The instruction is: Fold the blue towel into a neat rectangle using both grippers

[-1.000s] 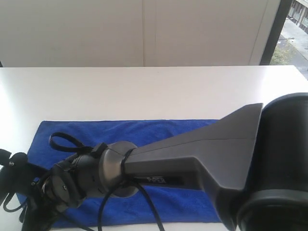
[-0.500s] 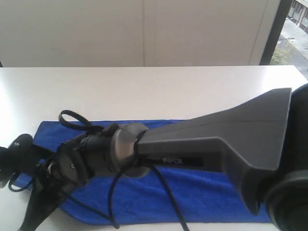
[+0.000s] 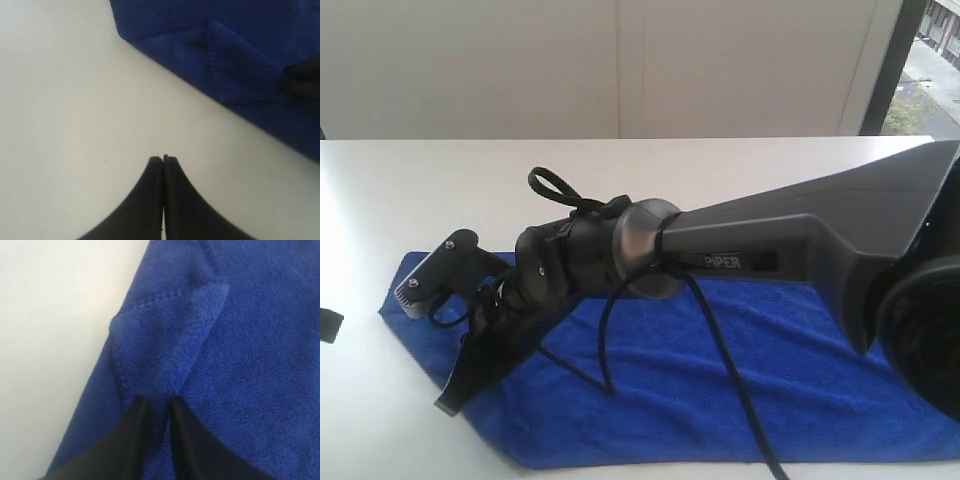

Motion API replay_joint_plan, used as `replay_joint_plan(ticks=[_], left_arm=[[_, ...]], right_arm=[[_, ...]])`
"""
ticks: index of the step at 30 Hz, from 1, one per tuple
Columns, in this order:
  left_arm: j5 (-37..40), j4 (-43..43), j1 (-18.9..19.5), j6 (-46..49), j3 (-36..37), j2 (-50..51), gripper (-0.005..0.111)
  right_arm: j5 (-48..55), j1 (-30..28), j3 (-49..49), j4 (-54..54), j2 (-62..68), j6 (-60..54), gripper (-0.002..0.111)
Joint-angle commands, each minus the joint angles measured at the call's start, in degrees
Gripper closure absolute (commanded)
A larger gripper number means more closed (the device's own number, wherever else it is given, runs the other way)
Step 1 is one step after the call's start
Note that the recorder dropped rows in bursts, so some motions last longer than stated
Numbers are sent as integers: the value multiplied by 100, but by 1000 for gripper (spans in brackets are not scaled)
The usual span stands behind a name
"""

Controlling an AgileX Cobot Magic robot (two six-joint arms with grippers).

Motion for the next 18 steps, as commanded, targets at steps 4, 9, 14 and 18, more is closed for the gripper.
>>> replay_joint_plan(ticks=[4, 9, 14, 18], left_arm=[[-589, -376, 5, 0, 473, -23, 107], [-1181, -1305, 5, 0, 791, -23, 107], [-1552, -2129, 5, 0, 922, -23, 90], [-1718, -2746, 5, 36, 922, 75, 60]], right_arm=[[470, -34, 1, -326, -374, 0, 54], [1113, -166, 1, -1501, -1184, 364, 54], [2449, -791, 1, -3012, -1558, 1245, 64], [3130, -1399, 151, -3055, -1558, 1269, 76]])
